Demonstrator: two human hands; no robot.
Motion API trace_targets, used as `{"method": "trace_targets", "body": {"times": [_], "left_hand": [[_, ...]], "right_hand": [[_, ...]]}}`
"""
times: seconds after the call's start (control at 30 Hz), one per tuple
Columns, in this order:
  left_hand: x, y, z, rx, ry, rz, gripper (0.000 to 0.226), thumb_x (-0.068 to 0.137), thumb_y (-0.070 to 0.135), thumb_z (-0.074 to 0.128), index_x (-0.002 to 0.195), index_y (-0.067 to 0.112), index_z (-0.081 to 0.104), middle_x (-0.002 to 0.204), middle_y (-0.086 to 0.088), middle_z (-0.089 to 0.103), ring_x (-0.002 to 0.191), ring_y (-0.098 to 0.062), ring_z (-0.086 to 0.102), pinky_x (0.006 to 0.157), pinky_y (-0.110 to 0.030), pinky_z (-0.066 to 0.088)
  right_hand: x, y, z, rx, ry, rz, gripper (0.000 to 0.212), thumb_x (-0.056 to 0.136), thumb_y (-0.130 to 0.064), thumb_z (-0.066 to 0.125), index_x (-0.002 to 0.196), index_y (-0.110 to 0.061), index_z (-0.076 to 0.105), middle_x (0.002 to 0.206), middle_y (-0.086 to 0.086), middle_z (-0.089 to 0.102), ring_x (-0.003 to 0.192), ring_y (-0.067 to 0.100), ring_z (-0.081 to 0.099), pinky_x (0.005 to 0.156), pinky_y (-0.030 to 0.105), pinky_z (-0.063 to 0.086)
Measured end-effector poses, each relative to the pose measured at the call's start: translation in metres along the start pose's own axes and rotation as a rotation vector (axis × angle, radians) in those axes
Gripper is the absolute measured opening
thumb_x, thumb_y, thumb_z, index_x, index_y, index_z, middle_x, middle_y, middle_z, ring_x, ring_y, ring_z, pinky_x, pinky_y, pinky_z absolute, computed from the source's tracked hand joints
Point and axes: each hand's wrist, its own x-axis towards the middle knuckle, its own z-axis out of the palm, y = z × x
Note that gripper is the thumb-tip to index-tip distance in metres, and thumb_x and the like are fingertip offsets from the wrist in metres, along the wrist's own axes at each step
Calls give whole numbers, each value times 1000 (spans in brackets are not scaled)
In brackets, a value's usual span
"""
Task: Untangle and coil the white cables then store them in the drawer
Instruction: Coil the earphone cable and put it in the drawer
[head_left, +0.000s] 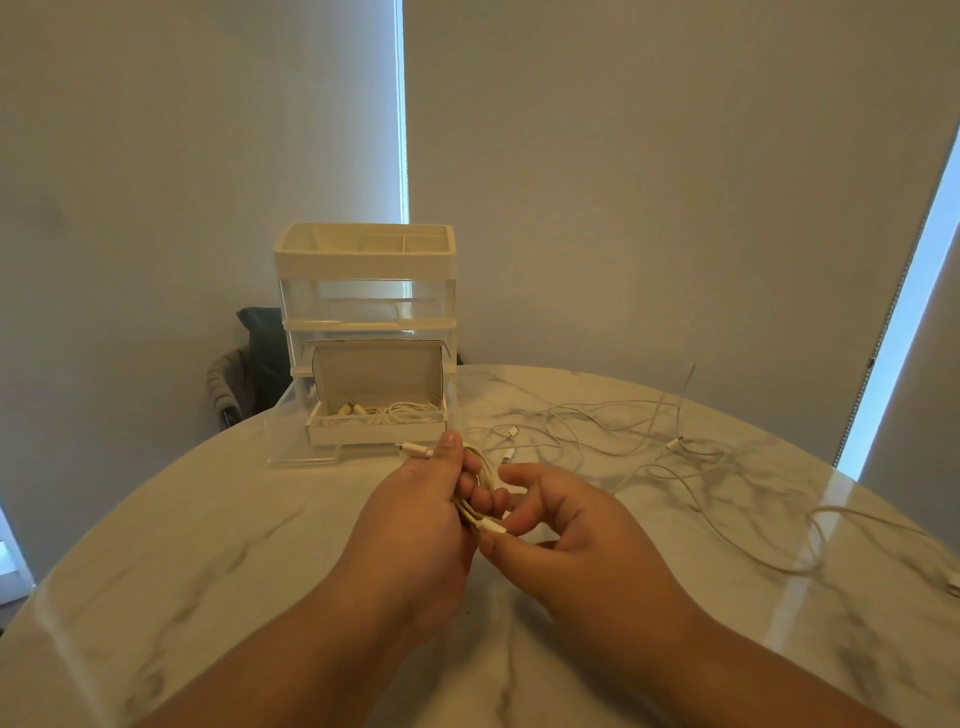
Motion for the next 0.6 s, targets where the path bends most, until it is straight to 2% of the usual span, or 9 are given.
{"method": "trace_targets", "body": {"times": [0.13,0.23,0.33,0.43,0.5,0.57,0.6], "left_hand": [[2,0,-1,-69,46,-15,31,101,32,49,87,5,57,61,-4,45,54,-14,48,57,-29,44],[3,0,0,-104,66,-17,32,101,33,50,85,5,57,60,-3,44,54,-15,46,62,-32,46],[3,0,1,-131,48,-22,34,100,35,48,82,7,55,56,-2,42,50,-14,44,63,-33,45],[-1,2,4,-160,-40,-36,32,100,36,47,85,8,52,56,-2,37,49,-12,38,62,-31,42],[-4,2,5,-144,-116,-66,32,101,36,45,85,8,50,56,-3,35,48,-14,39,59,-30,45],[-6,-1,6,-105,-164,-88,34,102,36,44,85,8,50,56,-5,36,48,-15,41,59,-33,44],[-5,-3,6,-90,-168,-84,35,101,36,45,84,6,51,57,-5,37,49,-16,42,61,-34,44]], "right_hand": [[0,-2,0,-13,-24,-39,22,77,-15,81,67,-20,63,109,-21,69,107,-2,64,89,32,52],[1,-2,0,-4,-66,-3,26,78,-12,81,63,-20,62,108,-18,72,105,-6,64,90,27,47],[2,0,2,119,-83,21,27,76,-9,82,63,-20,61,108,-12,74,107,0,66,95,30,49],[3,0,5,472,-78,177,18,76,-24,79,78,-18,62,104,1,76,97,14,70,84,39,54],[6,-1,6,666,-50,299,18,91,-26,68,97,-10,63,96,8,76,84,20,69,80,46,53],[9,-4,4,734,-29,329,22,99,-19,56,110,-3,66,89,13,73,75,19,67,76,42,55],[10,-4,4,744,-15,327,22,99,-14,54,109,-1,69,87,15,72,72,18,66,72,38,56]]}}
